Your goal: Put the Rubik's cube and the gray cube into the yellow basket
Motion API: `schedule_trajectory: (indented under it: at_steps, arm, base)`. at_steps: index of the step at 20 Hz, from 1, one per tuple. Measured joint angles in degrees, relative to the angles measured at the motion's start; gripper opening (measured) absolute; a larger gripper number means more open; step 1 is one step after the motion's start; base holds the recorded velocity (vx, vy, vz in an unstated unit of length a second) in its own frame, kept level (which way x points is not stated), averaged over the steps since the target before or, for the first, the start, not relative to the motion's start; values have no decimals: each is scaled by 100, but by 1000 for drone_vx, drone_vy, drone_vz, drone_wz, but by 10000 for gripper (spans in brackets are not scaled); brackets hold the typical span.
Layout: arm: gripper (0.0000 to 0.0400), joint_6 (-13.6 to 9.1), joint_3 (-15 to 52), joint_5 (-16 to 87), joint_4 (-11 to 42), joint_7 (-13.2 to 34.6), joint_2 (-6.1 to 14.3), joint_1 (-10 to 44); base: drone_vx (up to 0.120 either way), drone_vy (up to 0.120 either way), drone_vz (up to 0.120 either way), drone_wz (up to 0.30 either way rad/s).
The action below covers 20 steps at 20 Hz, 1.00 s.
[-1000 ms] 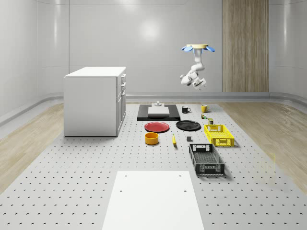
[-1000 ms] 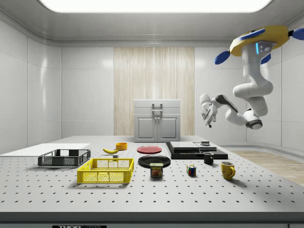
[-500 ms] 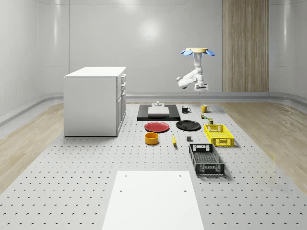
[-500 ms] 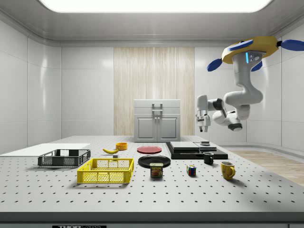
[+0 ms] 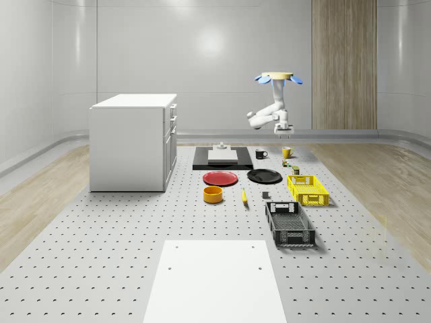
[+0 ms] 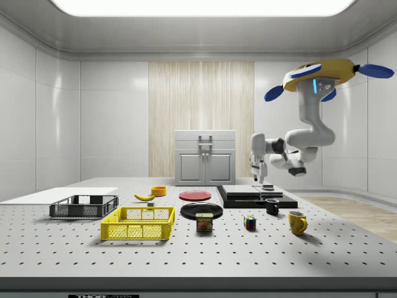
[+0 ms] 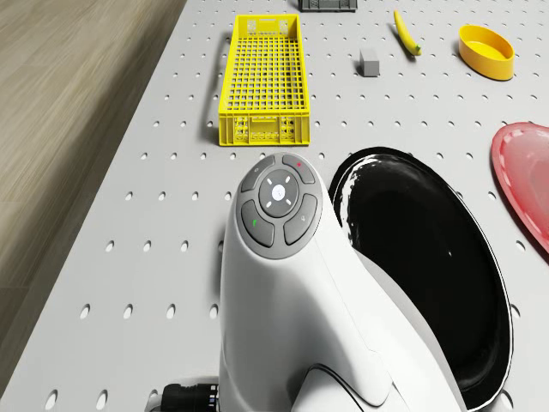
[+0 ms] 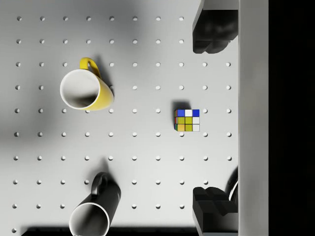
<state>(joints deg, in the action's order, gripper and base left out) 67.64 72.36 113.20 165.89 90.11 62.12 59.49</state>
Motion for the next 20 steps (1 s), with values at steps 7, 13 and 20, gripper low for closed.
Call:
schedule_trajectory:
  at_steps: [7,13,20]
  arm:
    - [400,163,93,-99,-13,104,221,123]
    - [400,317,157,-191,-25,171,400,195]
    - [400,495,219,-294,-39,236,597,265]
  base:
    - [91,0,-120,0]
    - [60,0,-120,0]
    - [0,0,-120,0]
